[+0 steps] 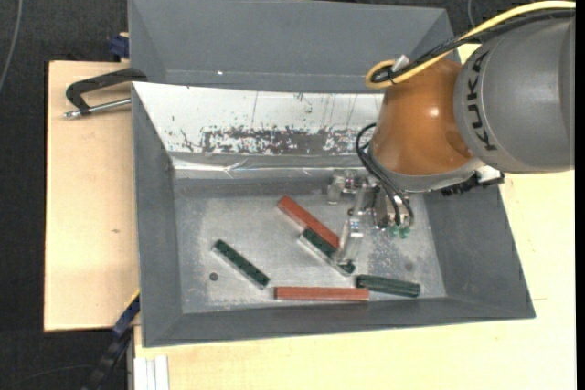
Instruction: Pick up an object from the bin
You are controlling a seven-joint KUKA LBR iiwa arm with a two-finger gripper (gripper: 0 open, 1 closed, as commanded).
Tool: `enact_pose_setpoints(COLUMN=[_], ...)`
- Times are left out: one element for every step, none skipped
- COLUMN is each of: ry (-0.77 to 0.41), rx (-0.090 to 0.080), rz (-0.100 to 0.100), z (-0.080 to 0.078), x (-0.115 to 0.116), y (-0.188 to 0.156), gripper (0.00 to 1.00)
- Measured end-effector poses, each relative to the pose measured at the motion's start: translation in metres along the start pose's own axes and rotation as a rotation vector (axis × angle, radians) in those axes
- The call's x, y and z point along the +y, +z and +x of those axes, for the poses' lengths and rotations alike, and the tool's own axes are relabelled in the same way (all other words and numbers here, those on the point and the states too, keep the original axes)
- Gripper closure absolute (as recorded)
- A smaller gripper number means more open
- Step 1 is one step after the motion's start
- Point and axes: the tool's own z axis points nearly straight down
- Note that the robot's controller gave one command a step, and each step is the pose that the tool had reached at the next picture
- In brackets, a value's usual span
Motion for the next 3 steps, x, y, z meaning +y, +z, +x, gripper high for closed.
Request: enact_pose_setpoints(ry=[0.177,0.175,0.175], rx=[0.004,0.001,0.0], rz=[0.001,0.001,0.001], z=[0.0225,0.0196,0.0183], x=[0.0074,0.0003,-0.0007], y=[0.0461,0.049,0.0471], gripper=[0.0,1.0,1.0])
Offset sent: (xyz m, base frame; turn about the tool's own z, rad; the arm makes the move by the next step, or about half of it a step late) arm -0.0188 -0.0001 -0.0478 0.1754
